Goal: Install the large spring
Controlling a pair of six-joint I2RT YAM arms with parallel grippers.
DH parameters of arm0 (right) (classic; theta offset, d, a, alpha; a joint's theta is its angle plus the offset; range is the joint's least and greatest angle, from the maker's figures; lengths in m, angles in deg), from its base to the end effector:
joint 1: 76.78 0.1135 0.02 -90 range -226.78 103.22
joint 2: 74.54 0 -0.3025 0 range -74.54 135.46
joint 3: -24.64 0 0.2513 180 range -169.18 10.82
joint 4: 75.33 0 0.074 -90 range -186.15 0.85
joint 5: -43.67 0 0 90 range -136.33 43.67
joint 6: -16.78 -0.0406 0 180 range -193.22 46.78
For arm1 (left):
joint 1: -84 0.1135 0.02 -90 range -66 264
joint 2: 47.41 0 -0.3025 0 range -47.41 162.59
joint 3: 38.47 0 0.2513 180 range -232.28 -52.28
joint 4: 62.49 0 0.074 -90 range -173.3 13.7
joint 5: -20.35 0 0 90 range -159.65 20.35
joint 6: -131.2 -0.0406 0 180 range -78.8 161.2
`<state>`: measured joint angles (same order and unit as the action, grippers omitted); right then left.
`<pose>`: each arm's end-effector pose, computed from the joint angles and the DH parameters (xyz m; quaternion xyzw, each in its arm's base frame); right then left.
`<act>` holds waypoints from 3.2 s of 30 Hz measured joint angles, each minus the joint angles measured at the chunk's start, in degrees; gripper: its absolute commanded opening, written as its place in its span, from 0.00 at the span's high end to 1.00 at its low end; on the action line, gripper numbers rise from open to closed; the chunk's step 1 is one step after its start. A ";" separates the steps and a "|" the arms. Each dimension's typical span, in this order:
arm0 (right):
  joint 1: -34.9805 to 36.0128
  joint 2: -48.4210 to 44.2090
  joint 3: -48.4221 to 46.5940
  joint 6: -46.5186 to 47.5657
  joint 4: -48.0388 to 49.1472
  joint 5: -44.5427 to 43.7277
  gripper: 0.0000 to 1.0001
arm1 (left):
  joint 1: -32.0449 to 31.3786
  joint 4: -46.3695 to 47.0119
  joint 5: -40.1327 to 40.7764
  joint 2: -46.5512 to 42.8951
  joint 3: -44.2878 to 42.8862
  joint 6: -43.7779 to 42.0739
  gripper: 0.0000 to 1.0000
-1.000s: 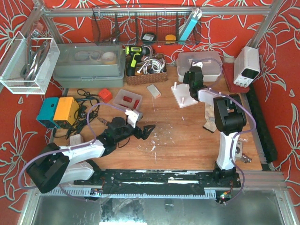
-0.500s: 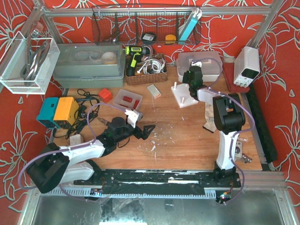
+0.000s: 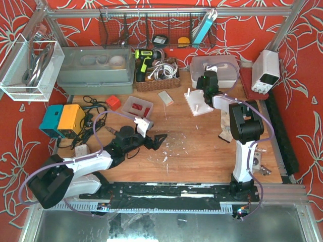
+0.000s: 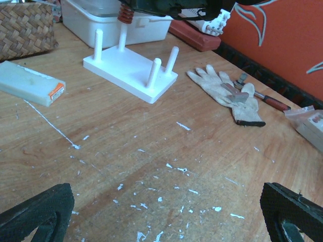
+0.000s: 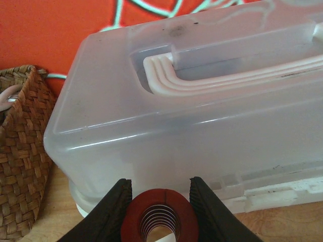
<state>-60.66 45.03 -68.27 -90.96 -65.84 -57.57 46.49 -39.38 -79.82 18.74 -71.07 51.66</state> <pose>0.4850 0.1319 0.2302 0.0695 0.8000 0.0966 0.5881 0.1695 -0.1392 0.2306 0.2342 0.7310 -0.3213 0.5546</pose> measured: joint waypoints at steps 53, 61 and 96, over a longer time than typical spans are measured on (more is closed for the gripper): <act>0.02 -2.84 -3.08 -0.33 -17.90 2.60 0.30 | -0.37 -0.94 1.25 -0.33 0.00 -0.37 0.00; 0.13 -26.75 2.95 -4.59 -33.00 10.03 0.11 | -0.44 -4.02 6.78 -4.44 -0.09 0.33 0.00; 13.84 -73.20 37.09 -8.79 -38.95 11.30 0.02 | 16.00 -69.00 26.75 33.29 -60.02 55.12 0.57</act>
<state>-46.83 -28.17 -31.18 -99.74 -104.79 -46.27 62.48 -108.38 -53.07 52.02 -131.09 106.78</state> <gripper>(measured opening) 0.984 0.426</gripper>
